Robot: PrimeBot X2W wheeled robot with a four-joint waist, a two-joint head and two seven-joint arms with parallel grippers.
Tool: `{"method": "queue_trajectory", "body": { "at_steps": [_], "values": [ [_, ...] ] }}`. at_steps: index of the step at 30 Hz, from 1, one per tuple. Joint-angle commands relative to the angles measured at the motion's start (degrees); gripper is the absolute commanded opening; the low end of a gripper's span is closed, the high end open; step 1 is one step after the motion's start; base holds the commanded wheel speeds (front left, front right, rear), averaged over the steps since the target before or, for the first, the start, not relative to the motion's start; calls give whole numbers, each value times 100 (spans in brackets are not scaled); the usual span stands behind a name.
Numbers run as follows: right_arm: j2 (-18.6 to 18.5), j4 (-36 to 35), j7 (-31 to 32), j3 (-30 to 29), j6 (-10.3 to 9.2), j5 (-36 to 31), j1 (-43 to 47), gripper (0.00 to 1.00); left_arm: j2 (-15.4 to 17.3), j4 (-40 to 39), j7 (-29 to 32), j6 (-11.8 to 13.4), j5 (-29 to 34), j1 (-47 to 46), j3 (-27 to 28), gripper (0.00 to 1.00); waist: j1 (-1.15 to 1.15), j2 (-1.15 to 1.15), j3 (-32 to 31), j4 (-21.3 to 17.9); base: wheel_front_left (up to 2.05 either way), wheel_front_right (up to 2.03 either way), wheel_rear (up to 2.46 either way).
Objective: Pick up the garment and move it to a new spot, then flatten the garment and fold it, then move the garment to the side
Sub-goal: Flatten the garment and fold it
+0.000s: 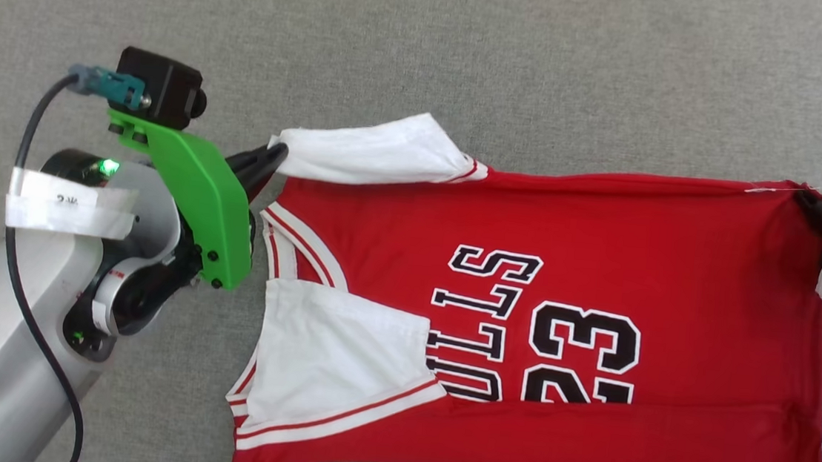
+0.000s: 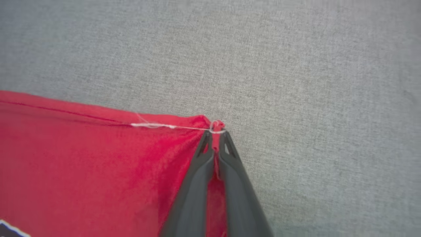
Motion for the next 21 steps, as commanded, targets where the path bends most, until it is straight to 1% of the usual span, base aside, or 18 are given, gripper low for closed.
{"method": "queue_trajectory", "body": {
  "at_steps": [1,7,8,9,11,15,17,18,21],
  "values": [
    [23,13,-144,-49,-2,30,123,0,-12,11,-59,48,-72,155,26,0,0,0,-235,-40,0,0,0],
    [50,-31,-860,-282,-2,102,516,0,10,-38,-182,87,-138,483,22,0,0,0,-566,-17,0,0,0],
    [93,-49,-1197,-376,-2,128,814,0,-45,-65,-288,120,-188,705,1,0,0,0,-759,31,0,0,0],
    [97,-73,-1306,-399,-2,138,940,0,-48,-78,-315,123,-200,803,-24,0,0,0,-819,47,0,0,0],
    [110,-128,-1493,-430,-2,141,1158,0,-40,-84,-362,138,-205,987,-71,0,0,0,-934,67,0,0,0],
    [138,-257,-1773,-496,-2,146,1572,0,-27,-18,-456,89,-300,1371,-144,0,0,0,-1125,82,0,0,0],
    [165,-315,-1898,-538,-2,134,1754,0,-39,-2,-523,108,-335,1572,-175,0,0,0,-1200,76,0,0,0],
    [217,-436,-1988,-581,-2,162,2045,0,-61,10,-615,150,-412,1883,-208,0,0,0,-1277,68,0,0,0],
    [234,-585,-2020,-601,-2,195,2328,0,-77,13,-693,176,-466,2127,-238,0,0,0,-1326,64,0,0,0]
  ]
}}
